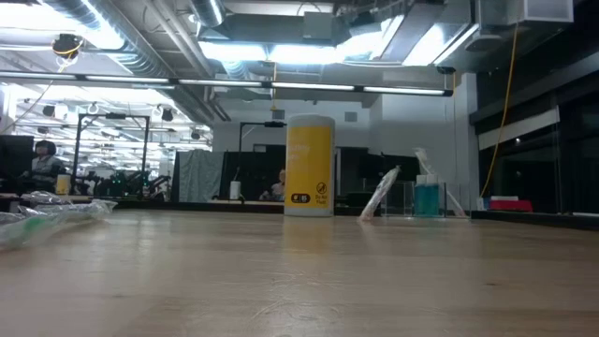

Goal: Pick & Place toothbrushing station
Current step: Put the bottom orange toothbrush into the transparent organizer

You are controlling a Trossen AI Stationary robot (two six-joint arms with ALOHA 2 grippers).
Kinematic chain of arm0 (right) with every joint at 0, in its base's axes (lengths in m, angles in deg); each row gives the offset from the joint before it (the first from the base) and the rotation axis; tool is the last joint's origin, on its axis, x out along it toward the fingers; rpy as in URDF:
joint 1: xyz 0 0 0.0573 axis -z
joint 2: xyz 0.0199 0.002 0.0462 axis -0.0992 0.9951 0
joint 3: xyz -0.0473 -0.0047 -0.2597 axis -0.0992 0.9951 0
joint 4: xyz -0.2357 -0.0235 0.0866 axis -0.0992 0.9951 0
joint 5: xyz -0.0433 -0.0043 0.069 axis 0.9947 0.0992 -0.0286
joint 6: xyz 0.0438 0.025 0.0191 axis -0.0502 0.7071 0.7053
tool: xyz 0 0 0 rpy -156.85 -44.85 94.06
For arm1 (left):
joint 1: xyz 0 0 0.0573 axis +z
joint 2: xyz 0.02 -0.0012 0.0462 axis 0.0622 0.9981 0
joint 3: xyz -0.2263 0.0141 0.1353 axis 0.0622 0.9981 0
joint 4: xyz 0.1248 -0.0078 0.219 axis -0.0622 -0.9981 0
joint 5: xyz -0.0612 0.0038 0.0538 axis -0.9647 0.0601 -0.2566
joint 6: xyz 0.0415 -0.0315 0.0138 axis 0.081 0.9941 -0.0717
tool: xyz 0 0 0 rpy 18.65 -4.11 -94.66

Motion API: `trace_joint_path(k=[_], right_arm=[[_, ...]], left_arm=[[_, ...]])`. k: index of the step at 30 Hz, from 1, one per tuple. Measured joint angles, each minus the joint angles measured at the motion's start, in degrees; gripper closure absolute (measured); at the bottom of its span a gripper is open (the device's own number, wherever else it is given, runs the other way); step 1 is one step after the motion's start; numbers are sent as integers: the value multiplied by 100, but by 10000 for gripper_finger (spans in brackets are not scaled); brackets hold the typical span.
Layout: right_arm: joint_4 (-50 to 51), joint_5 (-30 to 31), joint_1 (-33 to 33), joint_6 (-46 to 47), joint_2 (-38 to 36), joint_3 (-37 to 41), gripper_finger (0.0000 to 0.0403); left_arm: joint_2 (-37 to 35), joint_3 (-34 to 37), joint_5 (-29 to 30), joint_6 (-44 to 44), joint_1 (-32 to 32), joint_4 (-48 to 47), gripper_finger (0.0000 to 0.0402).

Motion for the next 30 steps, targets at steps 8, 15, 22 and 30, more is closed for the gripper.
trace_joint_path(k=[8,15,22,30], right_arm=[[84,343,869,524,-41,126,403],[-358,1523,1557,1383,-42,1336,403],[-598,2026,1968,3184,-64,2841,403],[-598,2064,2388,4160,-64,3874,403]], left_arm=[[48,2,-4,-48,0,205,394],[73,2,-7,96,0,226,394],[77,2,-7,338,0,223,394],[153,2,128,704,0,181,394]])
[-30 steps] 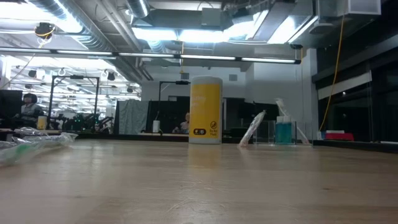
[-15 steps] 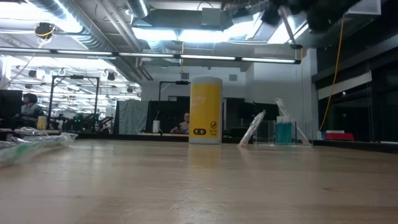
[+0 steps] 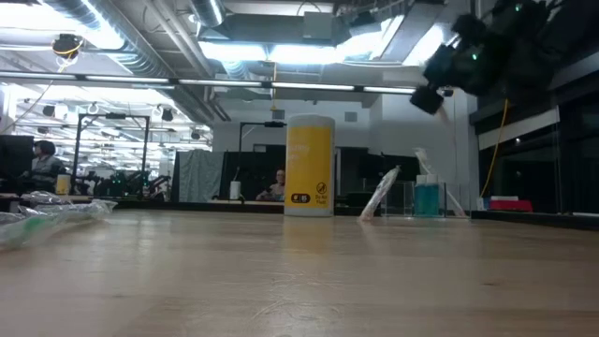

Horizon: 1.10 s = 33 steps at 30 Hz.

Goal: Pick & Place toothbrushing station
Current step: Put the bottom orange toothbrush into the transparent organizer

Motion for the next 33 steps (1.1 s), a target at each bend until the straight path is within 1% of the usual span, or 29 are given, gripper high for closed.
trace_joint_path(k=[3,8,11,15,18,24,33], right_arm=[[0,156,188,244,0,311,403],[34,-4,393,313,0,439,403],[268,-48,530,297,2,452,403],[807,-298,665,629,4,454,403],[899,-324,735,673,53,454,403],[919,-523,907,852,331,454,403],[918,-534,955,1390,1007,454,403]], left_arm=[[62,2,24,36,2,-7,394],[171,2,120,50,2,-11,394],[205,2,171,54,2,-2,394],[218,2,177,151,2,-5,394],[214,2,229,158,2,-2,394],[216,2,254,201,2,-2,394],[282,2,227,268,2,52,394]])
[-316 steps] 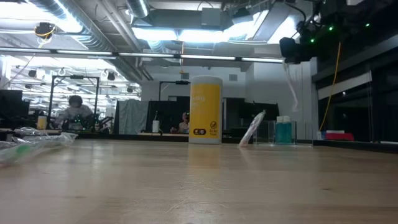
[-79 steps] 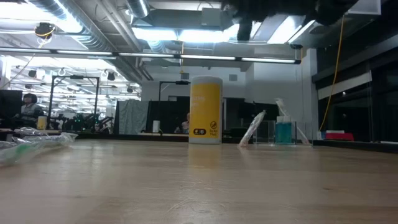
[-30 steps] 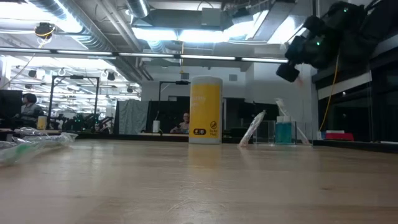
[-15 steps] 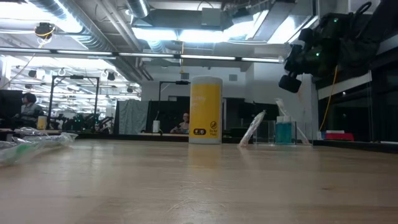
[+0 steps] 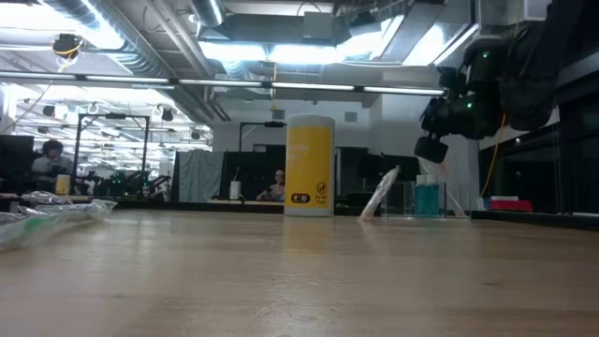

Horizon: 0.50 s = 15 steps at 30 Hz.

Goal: Pick & Place toothbrushing station
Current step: Put the bottom orange toothbrush into the transparent organizer

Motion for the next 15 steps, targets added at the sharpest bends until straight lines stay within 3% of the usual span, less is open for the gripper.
trace_joint_path(k=[10,15], right_arm=[[-71,529,0,31,140,165,402],[-126,483,0,388,140,405,377]], left_arm=[[-2,0,-66,33,-9,109,394],[-2,0,-66,-8,-9,134,394]])
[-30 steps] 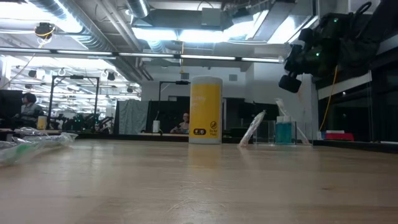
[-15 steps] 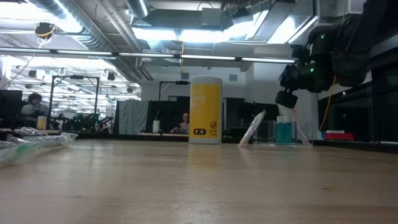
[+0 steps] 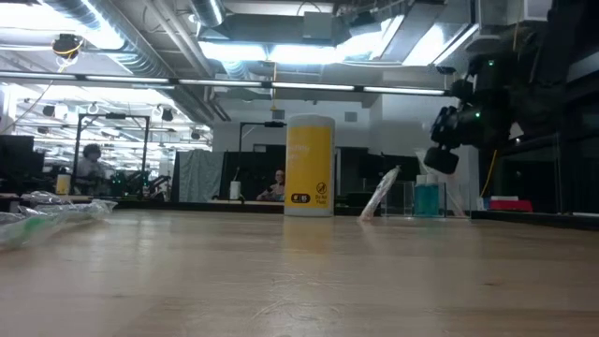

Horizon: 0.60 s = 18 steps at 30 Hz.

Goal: Pick & Place toothbrushing station
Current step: Put the bottom orange toothbrush into the transparent organizer

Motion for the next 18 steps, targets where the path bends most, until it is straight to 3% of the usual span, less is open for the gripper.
trace_joint_path(k=[12,18], right_arm=[[-751,-486,-17,339,0,86,264],[-797,-8,-173,374,-58,141,214]], left_arm=[[0,0,-47,-465,0,400,394],[82,-2,-77,-615,0,606,394]])
